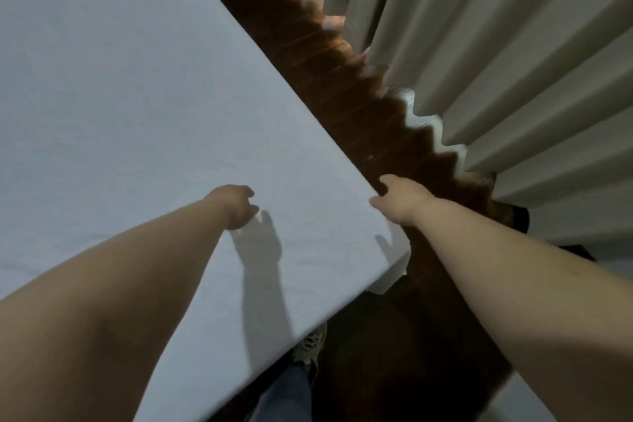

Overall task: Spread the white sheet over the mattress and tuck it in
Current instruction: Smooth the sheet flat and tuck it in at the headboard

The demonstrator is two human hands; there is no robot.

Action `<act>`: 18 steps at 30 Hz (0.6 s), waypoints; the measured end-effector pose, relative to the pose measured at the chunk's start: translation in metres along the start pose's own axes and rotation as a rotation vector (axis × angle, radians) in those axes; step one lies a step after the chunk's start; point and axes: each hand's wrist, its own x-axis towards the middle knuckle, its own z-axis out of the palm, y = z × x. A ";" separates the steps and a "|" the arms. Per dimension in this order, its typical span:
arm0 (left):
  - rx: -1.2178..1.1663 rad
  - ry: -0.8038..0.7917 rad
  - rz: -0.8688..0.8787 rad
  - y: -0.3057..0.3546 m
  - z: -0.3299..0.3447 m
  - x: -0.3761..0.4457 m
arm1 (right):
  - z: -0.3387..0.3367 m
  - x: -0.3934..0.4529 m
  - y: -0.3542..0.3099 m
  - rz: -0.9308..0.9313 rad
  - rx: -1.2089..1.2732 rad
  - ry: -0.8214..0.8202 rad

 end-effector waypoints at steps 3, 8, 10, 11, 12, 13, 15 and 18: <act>0.103 -0.067 0.068 0.047 -0.040 -0.015 | -0.057 -0.018 -0.005 -0.129 -0.035 -0.055; 0.138 -0.048 0.147 0.104 -0.107 -0.028 | -0.158 -0.039 0.023 -0.132 0.006 -0.012; 0.131 -0.023 0.139 0.124 -0.141 -0.029 | -0.201 -0.035 0.040 -0.114 -0.032 -0.008; 0.125 -0.005 0.136 0.130 -0.154 -0.030 | -0.215 -0.031 0.046 -0.102 -0.044 -0.006; 0.116 0.020 0.121 0.136 -0.171 -0.031 | -0.233 -0.024 0.051 -0.101 -0.055 0.003; 0.105 0.049 0.108 0.143 -0.186 -0.032 | -0.249 -0.016 0.055 -0.115 -0.074 0.014; 0.073 0.101 0.066 0.156 -0.215 -0.030 | -0.280 0.003 0.058 -0.171 -0.102 0.031; 0.020 0.178 -0.038 0.178 -0.251 -0.025 | -0.323 0.037 0.058 -0.300 -0.134 0.064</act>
